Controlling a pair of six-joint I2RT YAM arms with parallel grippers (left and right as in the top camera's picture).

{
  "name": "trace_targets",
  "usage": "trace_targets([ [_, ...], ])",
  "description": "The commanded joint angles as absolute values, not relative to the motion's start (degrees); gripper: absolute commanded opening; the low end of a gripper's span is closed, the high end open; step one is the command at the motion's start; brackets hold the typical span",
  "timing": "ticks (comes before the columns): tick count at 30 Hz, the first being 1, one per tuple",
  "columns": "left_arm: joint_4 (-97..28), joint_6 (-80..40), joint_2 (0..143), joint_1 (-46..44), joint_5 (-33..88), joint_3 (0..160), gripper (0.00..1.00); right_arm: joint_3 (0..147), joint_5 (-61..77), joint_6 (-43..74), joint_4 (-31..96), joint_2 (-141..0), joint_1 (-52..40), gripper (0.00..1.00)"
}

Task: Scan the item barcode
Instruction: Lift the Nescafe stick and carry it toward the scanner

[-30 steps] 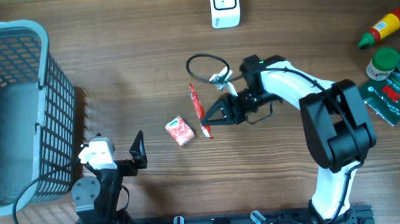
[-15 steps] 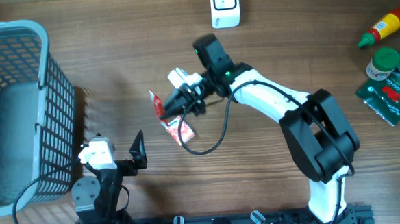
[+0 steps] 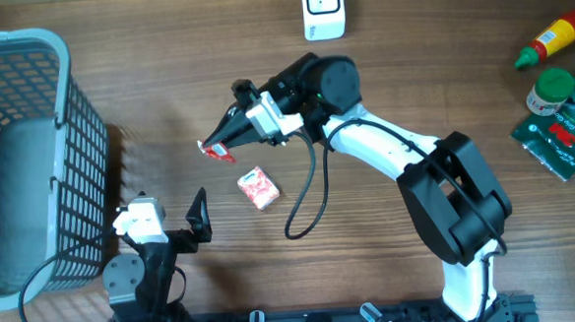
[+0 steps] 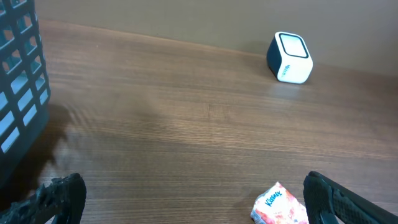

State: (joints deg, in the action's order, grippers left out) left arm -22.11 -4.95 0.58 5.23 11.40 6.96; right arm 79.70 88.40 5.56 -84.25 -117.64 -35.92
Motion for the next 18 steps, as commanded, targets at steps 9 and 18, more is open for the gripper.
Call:
trace_targets([
  [9,-21.9,-3.8,0.4,5.0,11.0,6.6,1.0,79.9,83.3,-5.4,-94.8,-115.1,-35.9,0.04],
  [18,-21.9,-3.8,0.4,5.0,11.0,6.6,1.0,79.9,91.5,-22.4,-94.8,-110.5,-35.9,0.04],
])
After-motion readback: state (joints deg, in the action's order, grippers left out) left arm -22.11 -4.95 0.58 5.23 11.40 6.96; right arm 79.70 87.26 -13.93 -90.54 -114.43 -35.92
